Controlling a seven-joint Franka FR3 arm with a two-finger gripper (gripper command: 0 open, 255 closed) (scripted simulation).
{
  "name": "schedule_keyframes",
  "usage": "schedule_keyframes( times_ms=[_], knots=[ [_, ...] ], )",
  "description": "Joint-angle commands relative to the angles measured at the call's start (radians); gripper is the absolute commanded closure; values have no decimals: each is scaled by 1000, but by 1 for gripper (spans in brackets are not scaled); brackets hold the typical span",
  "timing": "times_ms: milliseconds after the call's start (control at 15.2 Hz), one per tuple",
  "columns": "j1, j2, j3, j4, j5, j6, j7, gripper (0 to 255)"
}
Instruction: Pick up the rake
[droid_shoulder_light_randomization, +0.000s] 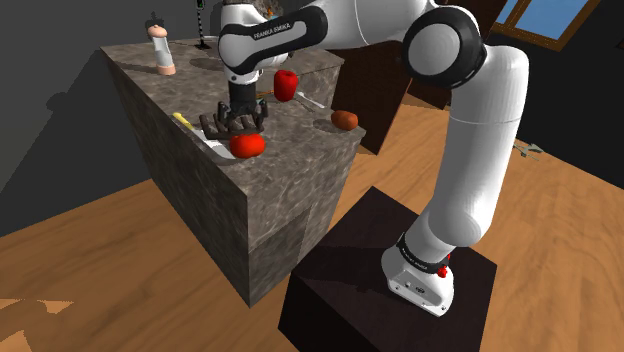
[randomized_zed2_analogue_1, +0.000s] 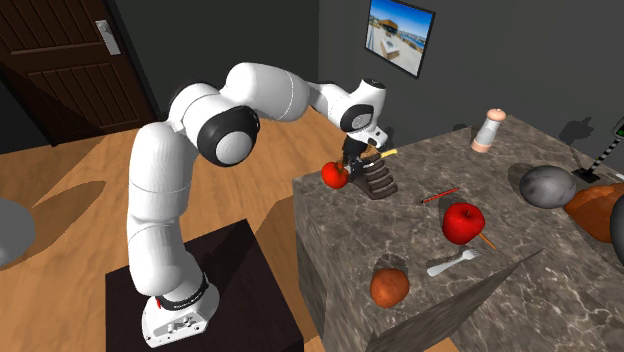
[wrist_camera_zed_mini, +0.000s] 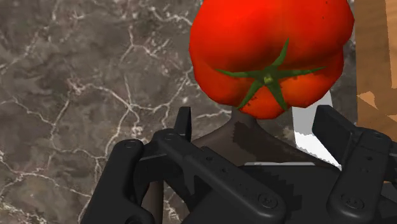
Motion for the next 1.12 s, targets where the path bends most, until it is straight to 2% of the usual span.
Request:
schedule_keyframes(
  times_ms=[0, 396, 462, 1056],
  knots=[
    [0, 21, -2, 1, -1, 19, 1, 0],
    [1, 47, -3, -24, -4, 70, 0, 0],
    [0, 45, -4, -29, -4, 72, -2, 255],
    [2, 47, -3, -24, -4, 70, 0, 255]
  ],
)
